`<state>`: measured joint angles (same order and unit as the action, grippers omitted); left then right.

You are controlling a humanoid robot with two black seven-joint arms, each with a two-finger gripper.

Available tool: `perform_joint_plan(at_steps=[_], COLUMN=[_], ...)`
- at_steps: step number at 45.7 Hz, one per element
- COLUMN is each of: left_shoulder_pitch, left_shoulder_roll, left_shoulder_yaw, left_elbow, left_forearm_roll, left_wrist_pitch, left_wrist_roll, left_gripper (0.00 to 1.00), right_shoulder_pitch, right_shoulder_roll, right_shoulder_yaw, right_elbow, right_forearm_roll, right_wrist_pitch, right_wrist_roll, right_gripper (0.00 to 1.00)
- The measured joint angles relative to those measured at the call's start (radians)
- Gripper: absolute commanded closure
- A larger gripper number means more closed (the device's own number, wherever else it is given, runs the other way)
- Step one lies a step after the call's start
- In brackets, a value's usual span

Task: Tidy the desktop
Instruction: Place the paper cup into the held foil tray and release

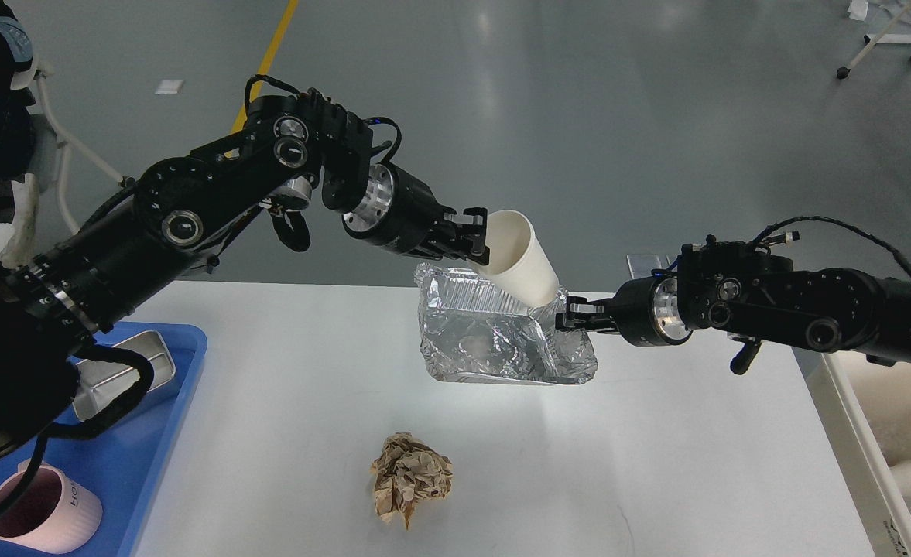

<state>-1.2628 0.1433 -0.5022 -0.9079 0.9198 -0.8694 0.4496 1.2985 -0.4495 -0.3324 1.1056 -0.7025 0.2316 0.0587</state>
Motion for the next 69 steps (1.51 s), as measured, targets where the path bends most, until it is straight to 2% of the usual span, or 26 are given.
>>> perform_joint_plan(at_steps=[14,23,25,26,27,29,32,34,50,56,69], left_shoulder_pitch=[0.013,0.014,0.013,0.013,0.013,0.015,0.019,0.026,0.049,0.041,-0.001], left_shoulder_roll=[-0.053,-0.05,-0.046,-0.044,-0.04,-0.038,-0.042,-0.045,-0.027,-0.029,-0.014], left_shoulder_yaw=[0.017,0.018,0.019,0.019,0.019,0.019,0.016,0.013,-0.008,-0.021,-0.082], left_elbow=[0.05,0.065,0.067,0.068,0.07,0.074,0.095,0.11,0.15,0.156,0.156], left_forearm_roll=[0.002,0.002,0.001,0.0,-0.001,-0.003,-0.006,-0.006,-0.073,-0.135,-0.152], left_wrist_pitch=[0.007,-0.01,-0.014,-0.017,-0.021,-0.021,-0.018,-0.014,0.014,0.115,0.271], left_wrist_roll=[0.001,0.001,0.001,0.001,0.001,0.0,-0.008,-0.01,0.0,-0.002,-0.024], left_gripper=[0.94,0.75,0.61,0.5,0.34,0.24,0.14,0.03,0.02,0.02,0.02], right_shoulder_pitch=[0.001,0.002,0.002,0.002,0.002,0.003,0.007,0.008,0.005,0.005,0.009], right_shoulder_roll=[-0.009,-0.009,-0.01,-0.01,-0.011,-0.012,-0.013,-0.014,-0.072,-0.087,-0.095], right_shoulder_yaw=[-0.001,0.001,0.001,0.001,0.001,0.002,0.008,0.011,0.018,0.021,0.024], right_elbow=[-0.021,-0.025,-0.025,-0.026,-0.027,-0.03,-0.038,-0.043,-0.038,-0.034,-0.025], right_forearm_roll=[-0.001,0.001,0.001,0.001,0.001,0.001,0.001,0.001,0.001,0.001,0.001], right_wrist_pitch=[0.012,0.013,0.014,0.014,0.014,0.017,0.026,0.029,0.05,0.055,0.056], right_wrist_roll=[0.002,0.003,0.003,0.003,0.004,0.005,0.007,0.008,0.011,0.013,0.013], right_gripper=[1.0,1.0,1.0,1.0,1.0,1.0,1.0,1.0,1.0,1.0,1.0])
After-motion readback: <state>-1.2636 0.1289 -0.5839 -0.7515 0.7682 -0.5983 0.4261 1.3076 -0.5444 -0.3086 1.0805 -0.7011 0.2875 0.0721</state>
